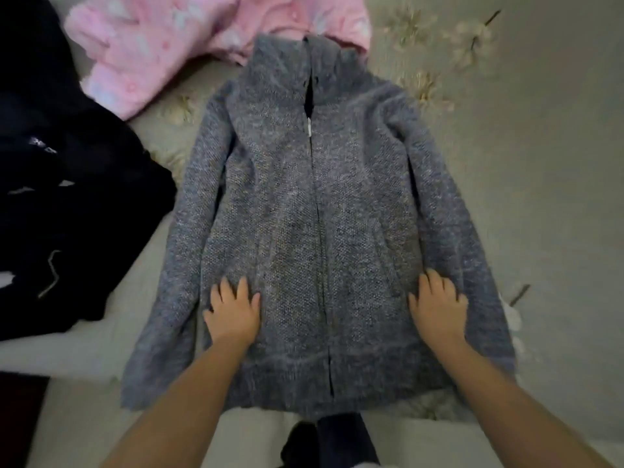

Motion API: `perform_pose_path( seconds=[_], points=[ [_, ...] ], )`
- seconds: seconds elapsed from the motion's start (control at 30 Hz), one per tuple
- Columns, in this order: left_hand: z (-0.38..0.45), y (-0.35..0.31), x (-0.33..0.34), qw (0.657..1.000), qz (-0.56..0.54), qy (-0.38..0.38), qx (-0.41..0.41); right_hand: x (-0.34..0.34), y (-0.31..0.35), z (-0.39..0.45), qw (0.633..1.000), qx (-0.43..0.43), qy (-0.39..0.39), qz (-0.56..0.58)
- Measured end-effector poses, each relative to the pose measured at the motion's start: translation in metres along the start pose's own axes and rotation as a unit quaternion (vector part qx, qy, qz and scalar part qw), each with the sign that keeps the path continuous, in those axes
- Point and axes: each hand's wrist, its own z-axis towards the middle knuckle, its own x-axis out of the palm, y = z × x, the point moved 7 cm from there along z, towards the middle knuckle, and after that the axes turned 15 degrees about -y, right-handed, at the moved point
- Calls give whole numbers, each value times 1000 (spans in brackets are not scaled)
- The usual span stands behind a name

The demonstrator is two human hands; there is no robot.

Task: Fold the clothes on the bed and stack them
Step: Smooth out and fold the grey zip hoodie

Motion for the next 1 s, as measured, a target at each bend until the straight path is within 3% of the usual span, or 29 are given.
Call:
perform_pose_path(
  seconds=[0.2,0.33,0.4,0.5,0.7,0.8,0.9,1.0],
  points=[
    [-65,55,42,974,-128,-119,-141,32,-44,-54,981,194,-12,-9],
    [-77,57,52,959,-211,-138,-132,30,-38,-67,983,166,-58,60],
    [-71,63,48,964,-212,-134,-88,16,-43,-63,986,124,-94,55],
    [-75,96,31,981,-129,-143,-30,-12,-81,-78,985,97,-140,8],
    [-116,92,57,999,17,-22,17,25,-75,-147,981,110,70,-142],
    [-112,71,49,994,89,-66,1,18,-59,-140,975,146,57,-155],
    [-94,37,31,985,86,-115,93,3,-31,-108,989,78,27,-123],
    [-81,-8,12,976,49,-106,182,-13,7,-72,998,-7,3,-67]
  ],
)
